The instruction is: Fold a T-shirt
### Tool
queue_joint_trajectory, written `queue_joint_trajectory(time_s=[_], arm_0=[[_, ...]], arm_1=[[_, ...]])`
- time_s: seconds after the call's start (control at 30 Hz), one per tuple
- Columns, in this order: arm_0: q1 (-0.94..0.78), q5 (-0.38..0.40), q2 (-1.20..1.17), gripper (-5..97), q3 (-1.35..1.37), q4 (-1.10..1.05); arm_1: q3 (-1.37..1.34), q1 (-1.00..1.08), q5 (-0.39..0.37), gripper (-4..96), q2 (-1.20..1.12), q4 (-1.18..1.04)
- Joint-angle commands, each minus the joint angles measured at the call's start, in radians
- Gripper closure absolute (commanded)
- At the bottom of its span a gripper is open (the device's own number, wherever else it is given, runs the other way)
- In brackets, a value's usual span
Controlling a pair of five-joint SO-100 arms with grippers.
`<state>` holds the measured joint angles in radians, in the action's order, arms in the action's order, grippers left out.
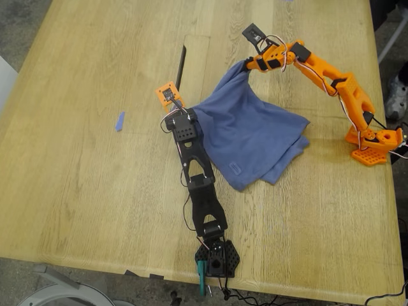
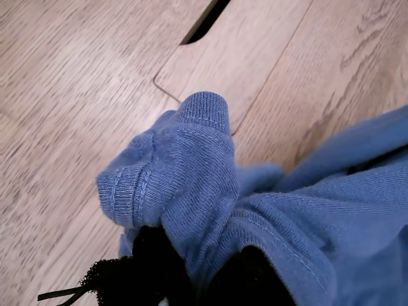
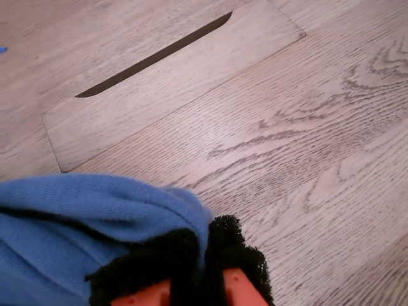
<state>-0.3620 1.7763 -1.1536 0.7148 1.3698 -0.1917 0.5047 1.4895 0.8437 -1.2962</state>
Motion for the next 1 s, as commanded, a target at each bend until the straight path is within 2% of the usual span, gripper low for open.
queue_joint_trajectory(time_s=[0.0,0.23,0.47,0.97], arm_0=[[-0.071,0.002,-0.064,92,-0.121,0.115],[-0.061,0.003,-0.064,92,-0.207,0.284],[-0.035,0.015,-0.075,92,-0.285,0.462],[0.089,0.017,-0.304,92,-0.051,0.469]], arm_1=[[0.198,0.087,0.008,91.2,-0.011,-0.160],[0.298,0.094,-0.003,91.2,0.002,-0.399],[-0.109,0.078,-0.009,91.2,0.284,-0.399],[-0.781,0.040,-0.011,91.2,0.779,-0.399]])
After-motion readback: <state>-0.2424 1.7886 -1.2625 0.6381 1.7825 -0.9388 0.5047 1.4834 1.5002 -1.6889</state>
